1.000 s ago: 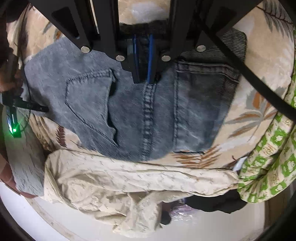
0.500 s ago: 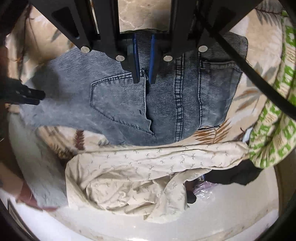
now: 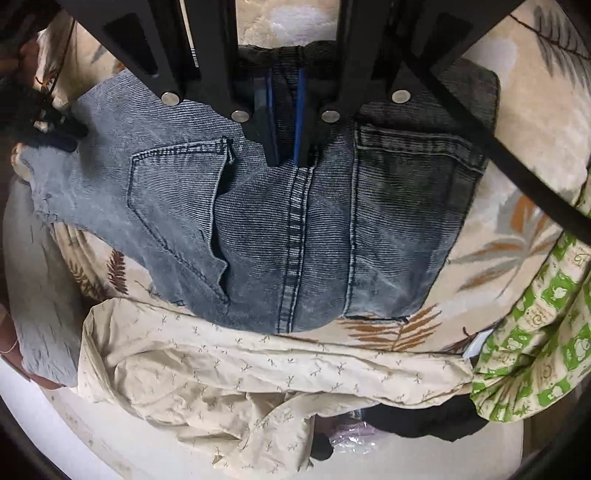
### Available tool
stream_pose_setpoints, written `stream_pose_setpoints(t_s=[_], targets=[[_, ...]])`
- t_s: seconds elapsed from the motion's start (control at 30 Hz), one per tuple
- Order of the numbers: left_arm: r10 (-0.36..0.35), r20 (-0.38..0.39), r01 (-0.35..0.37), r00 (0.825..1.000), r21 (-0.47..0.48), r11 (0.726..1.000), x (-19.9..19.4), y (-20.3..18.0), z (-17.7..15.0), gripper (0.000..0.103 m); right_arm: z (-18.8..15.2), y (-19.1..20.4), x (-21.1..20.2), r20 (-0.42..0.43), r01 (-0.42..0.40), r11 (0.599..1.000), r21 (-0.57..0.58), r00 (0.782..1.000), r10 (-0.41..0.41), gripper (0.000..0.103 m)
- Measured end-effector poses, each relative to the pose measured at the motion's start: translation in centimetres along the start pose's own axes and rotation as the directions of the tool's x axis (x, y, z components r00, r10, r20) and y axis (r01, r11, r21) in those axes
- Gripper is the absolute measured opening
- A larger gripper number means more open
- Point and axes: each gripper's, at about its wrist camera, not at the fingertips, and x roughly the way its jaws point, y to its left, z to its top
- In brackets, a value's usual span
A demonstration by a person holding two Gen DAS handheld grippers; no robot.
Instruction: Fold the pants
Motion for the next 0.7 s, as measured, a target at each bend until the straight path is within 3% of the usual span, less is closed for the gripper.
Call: stream_pose_setpoints(t_s=[0.13,0.3,0.47,0.7], targets=[[-0.026,0.048,0.024,0.999,0.039,0.999,-1.0,-1.0,-0.2,0.012,3.2,-0.1,-1.8,0.070,-0.094,0.996,0.013,0.993,0.093,0.054],[-0.079,0.079,0.074,0.994,0.065,0.995,-2.1,-1.7,-0.1,0.012,10.7,1.1,-1.1,0.141,-0.176,0.984,0.030,0.975,0.171,0.054],[-0.030,0.111,0.015,0.993,0.131,0.991,-2.8,-2.7,0.0,0.012,16.1,3.2,2.6,0.122,-0.196,0.981,0.003,0.973,0.195,0.054],[0.121,0.087,-0.126,0.989,0.046,0.991,-2.5,0.2,0.0,0.012,19.0,4.7,7.9,0.048,-0.192,0.981,-0.006,0.980,0.193,0.054]])
